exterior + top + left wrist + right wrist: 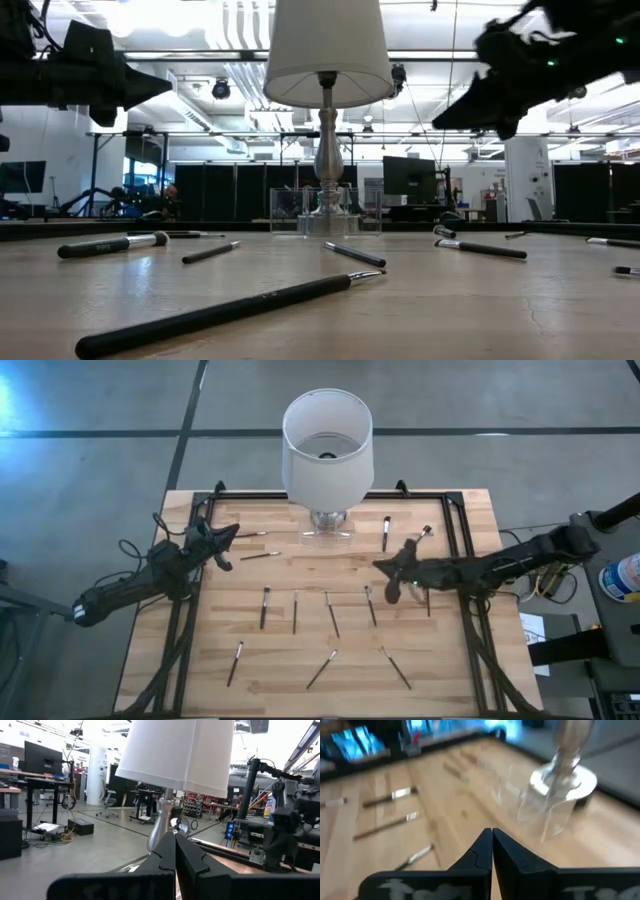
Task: Put items in baskets/containers
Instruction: Put the black foundation brush into the transparent organizer
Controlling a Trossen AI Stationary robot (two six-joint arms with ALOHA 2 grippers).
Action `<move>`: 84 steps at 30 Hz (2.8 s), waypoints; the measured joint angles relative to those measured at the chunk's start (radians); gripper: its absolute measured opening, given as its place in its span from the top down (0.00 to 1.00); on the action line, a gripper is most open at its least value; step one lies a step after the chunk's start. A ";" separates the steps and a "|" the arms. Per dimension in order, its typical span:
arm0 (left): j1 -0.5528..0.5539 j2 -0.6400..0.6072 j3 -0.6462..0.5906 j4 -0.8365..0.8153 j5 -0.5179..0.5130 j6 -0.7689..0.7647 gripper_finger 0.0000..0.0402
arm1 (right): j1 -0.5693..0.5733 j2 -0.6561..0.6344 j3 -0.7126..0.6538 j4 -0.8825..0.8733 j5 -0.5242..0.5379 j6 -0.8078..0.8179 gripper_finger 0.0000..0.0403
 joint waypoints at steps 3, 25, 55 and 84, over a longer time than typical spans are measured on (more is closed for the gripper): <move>0.000 0.000 0.000 0.000 0.001 -0.039 1.00 | 0.000 0.088 0.091 -0.120 -0.009 0.075 0.98; 0.000 0.070 0.000 -0.043 0.182 -0.095 1.00 | 0.022 0.246 0.202 -0.262 -0.073 0.243 0.98; -0.002 0.139 0.000 -0.056 0.268 -0.045 1.00 | 0.014 0.560 0.418 -0.543 -0.241 0.673 0.73; -0.003 0.138 0.000 -0.057 0.268 -0.024 1.00 | 0.025 0.713 0.614 -0.847 -0.226 0.642 0.96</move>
